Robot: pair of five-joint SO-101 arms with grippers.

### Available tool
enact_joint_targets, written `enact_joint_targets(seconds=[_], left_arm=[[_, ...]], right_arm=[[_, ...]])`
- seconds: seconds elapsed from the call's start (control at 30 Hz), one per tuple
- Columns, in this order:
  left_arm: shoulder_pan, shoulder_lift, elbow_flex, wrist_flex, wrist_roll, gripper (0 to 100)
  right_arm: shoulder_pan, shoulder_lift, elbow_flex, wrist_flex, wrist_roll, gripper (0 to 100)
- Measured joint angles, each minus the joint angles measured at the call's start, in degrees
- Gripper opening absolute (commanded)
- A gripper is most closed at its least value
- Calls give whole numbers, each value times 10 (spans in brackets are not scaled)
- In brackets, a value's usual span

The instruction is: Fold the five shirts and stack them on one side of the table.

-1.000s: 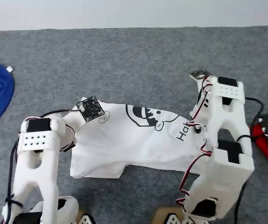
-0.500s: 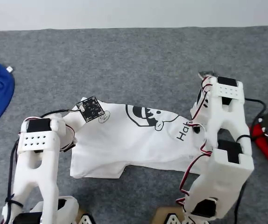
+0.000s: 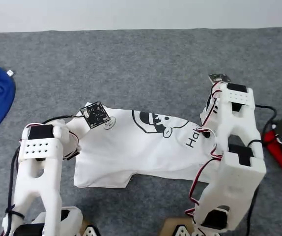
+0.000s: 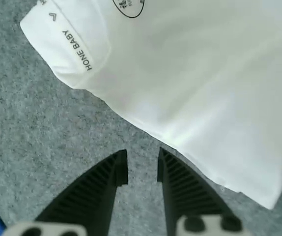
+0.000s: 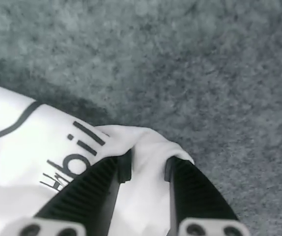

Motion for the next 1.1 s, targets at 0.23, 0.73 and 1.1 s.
enact_joint_targets(seconds=[0.23,0.73,1.1], left_arm=[[0,0,0,0,0,111],[0,0,0,0,0,111],[0,0,0,2,0,111]], right_arm=[[15,2,-10,-1,22,9],[87,21,-98,-1,113,9],[82,88,-222,71,121,265]])
